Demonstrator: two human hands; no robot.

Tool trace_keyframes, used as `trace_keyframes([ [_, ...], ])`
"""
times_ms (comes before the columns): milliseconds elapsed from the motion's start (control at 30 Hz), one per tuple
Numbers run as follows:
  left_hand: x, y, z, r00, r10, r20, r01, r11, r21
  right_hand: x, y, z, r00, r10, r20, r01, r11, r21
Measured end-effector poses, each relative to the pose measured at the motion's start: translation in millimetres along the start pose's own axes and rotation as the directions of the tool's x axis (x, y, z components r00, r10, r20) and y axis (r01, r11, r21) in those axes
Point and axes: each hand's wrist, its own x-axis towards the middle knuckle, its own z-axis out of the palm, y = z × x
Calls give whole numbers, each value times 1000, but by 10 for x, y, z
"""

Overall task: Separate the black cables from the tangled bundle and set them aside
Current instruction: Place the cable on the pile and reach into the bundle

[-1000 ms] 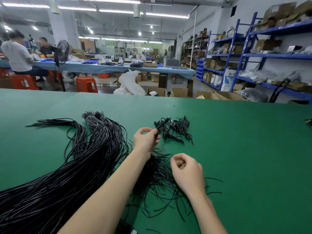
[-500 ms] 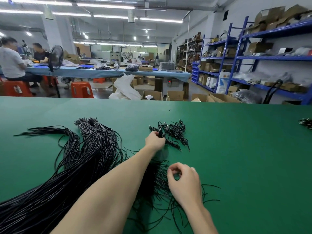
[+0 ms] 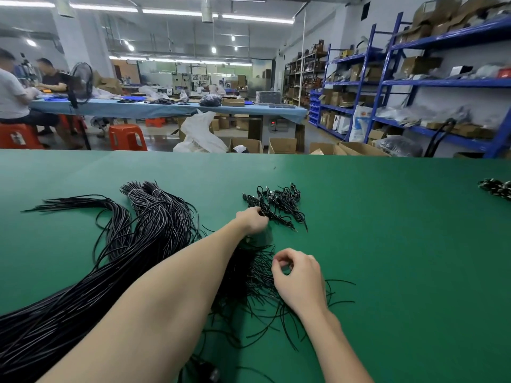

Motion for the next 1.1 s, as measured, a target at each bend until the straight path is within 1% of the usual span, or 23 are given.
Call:
trace_keyframes([
  [100,-41,16,-26,1000,8,-19,-7,999,42,12,11,2,1000,-5,4,5,1000,0],
  [200,-177,-12,-17,992,26,-126,-23,999,28,30,32,-6,1000,-10,2,10,1000,0],
  [267,-370,-30,-9,976,72,-204,-70,997,18,48,32,-17,1000,-13,-3,13,1000,4],
  [300,-506,-43,2,968,122,-221,-122,992,15,51,30,-25,1000,-14,-2,14,1000,8],
  [367,-826,-103,38,953,234,-191,-232,972,32,53,24,-44,1000,-13,2,13,1000,7],
  [433,-1129,-224,76,951,252,-178,-242,967,78,54,22,-55,1000,-21,-4,21,1000,12],
  [467,-1259,-284,79,949,235,-211,-222,971,87,54,18,-57,1000,-29,-7,29,999,24],
  [533,-1450,-349,54,918,215,-333,-191,976,104,48,-9,-57,999,-54,-6,54,997,46],
  [567,-1501,-352,32,895,231,-380,-195,972,131,55,-23,-54,997,-74,2,74,996,48],
  [600,-1540,-350,4,882,253,-396,-211,966,149,55,-38,-41,996,-92,14,91,995,48],
  [700,-1575,-342,-49,890,276,-362,-248,961,122,24,-56,-10,991,-124,45,123,992,31],
  [767,-1561,-371,-41,896,283,-343,-250,958,138,23,-58,-12,990,-128,52,127,992,14],
  [833,-1567,-411,-39,887,296,-355,-252,954,166,12,-53,-12,989,-136,50,136,991,8],
  [900,-1547,-461,-73,855,298,-425,-231,952,203,10,-55,-15,990,-136,45,136,991,-1],
  [967,-1518,-535,-139,823,250,-510,-152,962,226,10,-62,-21,989,-138,46,138,990,-3],
  [1033,-1506,-627,-229,808,189,-558,-15,953,301,2,-100,-19,987,-149,56,149,989,7],
  [1100,-1493,-735,-309,816,126,-565,134,909,396,-23,-159,4,982,-172,75,171,985,18],
])
